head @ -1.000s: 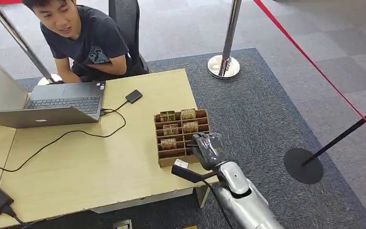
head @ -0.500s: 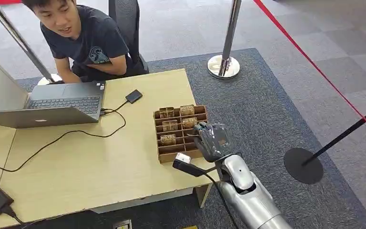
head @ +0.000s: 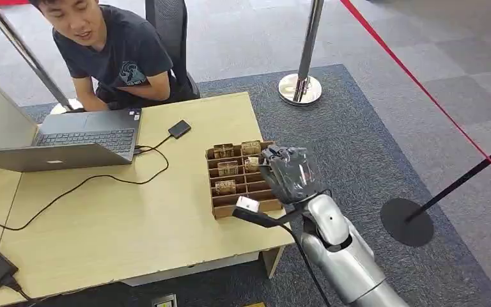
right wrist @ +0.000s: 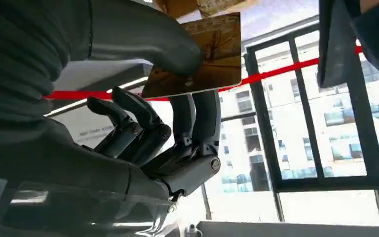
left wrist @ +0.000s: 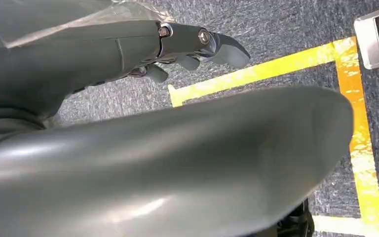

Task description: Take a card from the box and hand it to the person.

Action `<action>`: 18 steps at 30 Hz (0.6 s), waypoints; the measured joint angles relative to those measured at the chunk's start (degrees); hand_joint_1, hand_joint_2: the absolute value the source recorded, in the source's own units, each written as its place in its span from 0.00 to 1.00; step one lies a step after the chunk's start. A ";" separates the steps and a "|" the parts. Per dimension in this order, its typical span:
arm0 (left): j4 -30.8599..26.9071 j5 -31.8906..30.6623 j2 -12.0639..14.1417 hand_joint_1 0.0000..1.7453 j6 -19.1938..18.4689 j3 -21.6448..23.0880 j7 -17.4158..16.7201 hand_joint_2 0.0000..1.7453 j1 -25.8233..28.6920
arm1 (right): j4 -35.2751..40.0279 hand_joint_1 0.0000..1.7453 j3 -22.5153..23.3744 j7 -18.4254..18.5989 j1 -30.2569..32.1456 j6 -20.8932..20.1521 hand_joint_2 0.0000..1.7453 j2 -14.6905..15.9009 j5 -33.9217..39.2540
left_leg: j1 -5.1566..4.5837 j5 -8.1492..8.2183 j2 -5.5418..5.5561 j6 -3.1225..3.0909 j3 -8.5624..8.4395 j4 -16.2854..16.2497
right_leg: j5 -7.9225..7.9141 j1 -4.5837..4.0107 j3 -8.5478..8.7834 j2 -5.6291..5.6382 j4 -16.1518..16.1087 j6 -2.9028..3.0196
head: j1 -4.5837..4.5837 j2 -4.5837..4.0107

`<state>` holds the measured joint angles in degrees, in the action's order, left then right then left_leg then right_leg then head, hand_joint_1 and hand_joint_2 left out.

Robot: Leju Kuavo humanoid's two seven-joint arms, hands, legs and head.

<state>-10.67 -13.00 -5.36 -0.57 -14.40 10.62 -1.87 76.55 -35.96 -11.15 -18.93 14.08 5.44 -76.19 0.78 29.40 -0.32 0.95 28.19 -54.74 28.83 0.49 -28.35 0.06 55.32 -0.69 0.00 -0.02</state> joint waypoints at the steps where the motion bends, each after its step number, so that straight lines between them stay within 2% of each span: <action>1: 0.00 0.00 -0.04 0.00 0.00 -0.13 0.00 0.00 -0.01 | 0.65 1.00 -0.32 -0.02 -0.24 0.00 1.00 0.00 0.15 | 0.00 0.00 0.00 0.00 0.00 0.00 | 0.00 0.00 0.00 0.00 0.00 0.00 | 0.02 0.00; 9: 0.00 0.00 -0.33 0.00 0.02 -0.81 0.04 0.00 -0.07 | 1.16 1.00 -1.62 -0.20 -3.65 0.55 1.00 -1.70 2.38 | 0.00 0.00 0.00 0.00 0.00 0.00 | 0.00 -0.01 0.01 0.00 0.03 0.00 | 0.00 0.00; 18: 0.00 -1.22 -0.44 0.00 -0.04 -0.81 0.15 0.00 -0.14 | -4.66 1.00 -1.88 -0.33 -9.87 0.79 1.00 -6.57 4.44 | 0.00 -0.01 -0.01 0.01 0.01 0.00 | 0.01 -0.01 -0.03 0.00 0.07 0.01 | 0.00 0.00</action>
<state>-10.67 -14.23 -5.79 -0.61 -15.21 10.78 -2.01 71.88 -37.83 -11.47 -28.80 14.86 -1.13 -71.76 0.78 29.39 -0.33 0.96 28.19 -54.74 28.83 0.48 -28.38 0.06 55.40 -0.68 0.00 -0.02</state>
